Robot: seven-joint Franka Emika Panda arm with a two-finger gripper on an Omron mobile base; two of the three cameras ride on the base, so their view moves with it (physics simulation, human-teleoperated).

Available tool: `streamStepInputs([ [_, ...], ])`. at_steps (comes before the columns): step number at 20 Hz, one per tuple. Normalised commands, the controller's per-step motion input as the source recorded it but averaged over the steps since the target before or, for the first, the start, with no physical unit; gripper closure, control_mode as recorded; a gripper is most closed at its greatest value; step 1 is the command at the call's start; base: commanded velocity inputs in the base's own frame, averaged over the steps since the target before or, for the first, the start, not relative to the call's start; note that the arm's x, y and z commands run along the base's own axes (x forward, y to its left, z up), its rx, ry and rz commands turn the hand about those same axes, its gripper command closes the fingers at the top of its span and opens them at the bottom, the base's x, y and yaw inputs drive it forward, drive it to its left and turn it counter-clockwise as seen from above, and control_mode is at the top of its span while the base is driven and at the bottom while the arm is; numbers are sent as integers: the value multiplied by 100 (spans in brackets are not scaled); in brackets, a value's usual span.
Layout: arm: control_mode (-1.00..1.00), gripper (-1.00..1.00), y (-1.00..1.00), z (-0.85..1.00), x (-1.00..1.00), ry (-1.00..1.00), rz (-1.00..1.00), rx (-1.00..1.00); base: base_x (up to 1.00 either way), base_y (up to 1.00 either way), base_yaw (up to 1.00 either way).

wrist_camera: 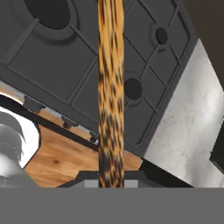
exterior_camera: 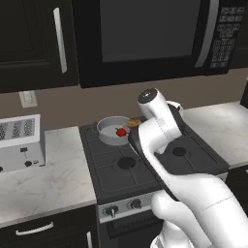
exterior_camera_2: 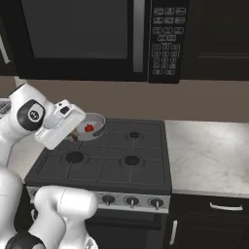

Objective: Put the bell pepper and eggplant in the pot. Retrieve the spatula and lightly stir the vegetables in the pot.

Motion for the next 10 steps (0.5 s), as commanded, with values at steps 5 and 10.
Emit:
streamStepInputs([
  [5, -100, 100, -4, -23, 51, 0, 0, -4, 0, 0, 0],
  [10, -100, 100, 0, -12, 56, 0, 0, -5, 0, 0, 0],
])
